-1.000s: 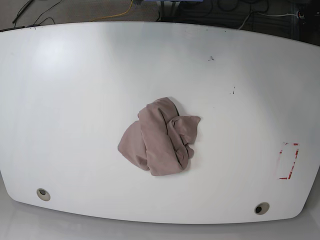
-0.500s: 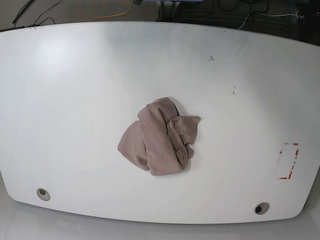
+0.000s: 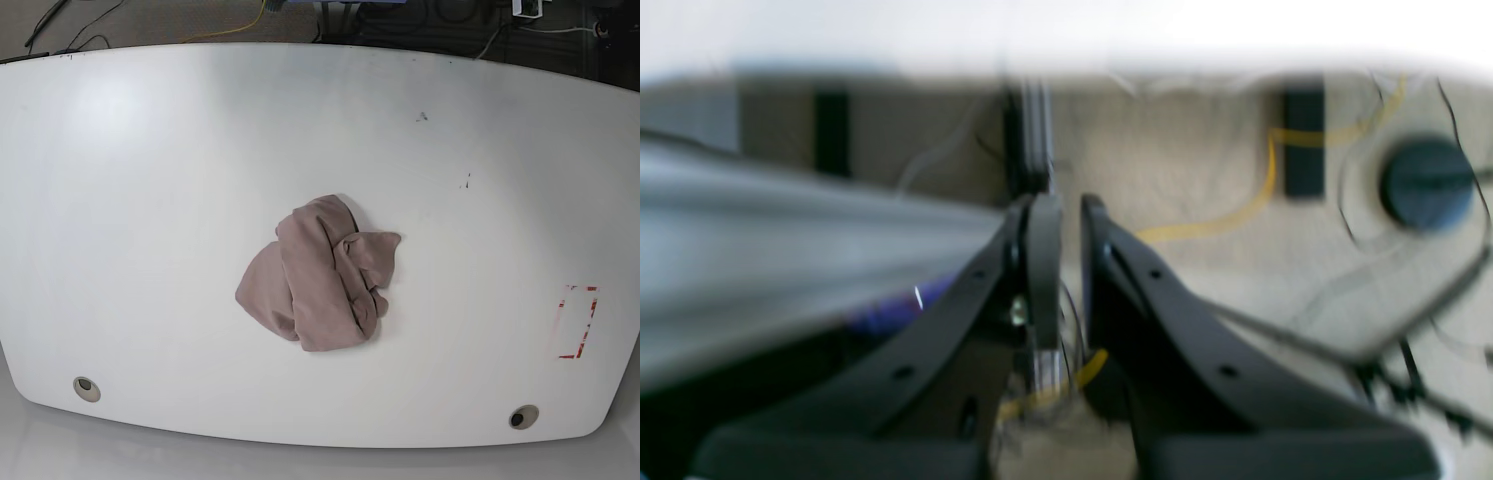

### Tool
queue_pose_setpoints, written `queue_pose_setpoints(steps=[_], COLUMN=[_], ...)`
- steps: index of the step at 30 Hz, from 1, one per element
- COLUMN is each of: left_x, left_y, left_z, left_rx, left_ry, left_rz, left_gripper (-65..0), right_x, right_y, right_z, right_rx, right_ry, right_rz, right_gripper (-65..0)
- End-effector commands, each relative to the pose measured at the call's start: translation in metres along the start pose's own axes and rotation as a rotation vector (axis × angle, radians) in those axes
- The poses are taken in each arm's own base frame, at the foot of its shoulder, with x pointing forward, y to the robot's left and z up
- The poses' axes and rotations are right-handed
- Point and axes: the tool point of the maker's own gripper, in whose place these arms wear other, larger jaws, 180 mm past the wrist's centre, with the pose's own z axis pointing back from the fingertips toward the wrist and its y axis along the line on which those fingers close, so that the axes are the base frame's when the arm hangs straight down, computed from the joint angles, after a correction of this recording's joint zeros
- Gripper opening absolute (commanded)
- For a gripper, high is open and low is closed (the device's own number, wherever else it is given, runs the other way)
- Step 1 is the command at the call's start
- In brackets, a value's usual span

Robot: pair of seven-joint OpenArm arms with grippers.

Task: Layout the t-shirt on the table in an organized manner, then fold the t-shirt properly

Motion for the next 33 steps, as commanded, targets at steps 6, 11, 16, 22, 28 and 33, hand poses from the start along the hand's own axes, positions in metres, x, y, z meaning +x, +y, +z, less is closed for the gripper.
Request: queue_pose_setpoints(steps=[6,11,16,22,28,33], left_x=[0.038,0.066,0.087,0.118,0.138,0.157], left_y=[0.018,0.028,0.04,0.043,0.045,0.044], left_z=[-0.017,-0.033,-0.043,-0.057,-0.065,-0.071], left_rx=[0.025,0.051,0.068,0.073,0.081,0.083], left_ry=[-0.121,-0.201,-0.255,-0.339,-0.393,-0.445], left_rz=[-0.036,-0.047,-0.075,-0.086,-0.082,-0.078], left_gripper=[-38.3,-38.3,-38.3,-38.3,-38.3,-38.3], right_x=[0.035,0.051,0.069,0.089,0.111,0.132], right_y=[-0.001,-0.001,-0.001,-0.008,-0.01,-0.01], right_z=[-0.012,-0.022,-0.032,-0.042,-0.052,-0.059], right_rx=[0.001,0.004,0.005,0.007,0.016,0.024], right_ry=[-0.11,-0.159,-0.213,-0.27,-0.323,-0.377], right_rz=[0.013,0.016,0.02,0.054,0.078,0.095], right_gripper=[-60.2,-60.1,-60.1,-60.1,-60.1,-60.0])
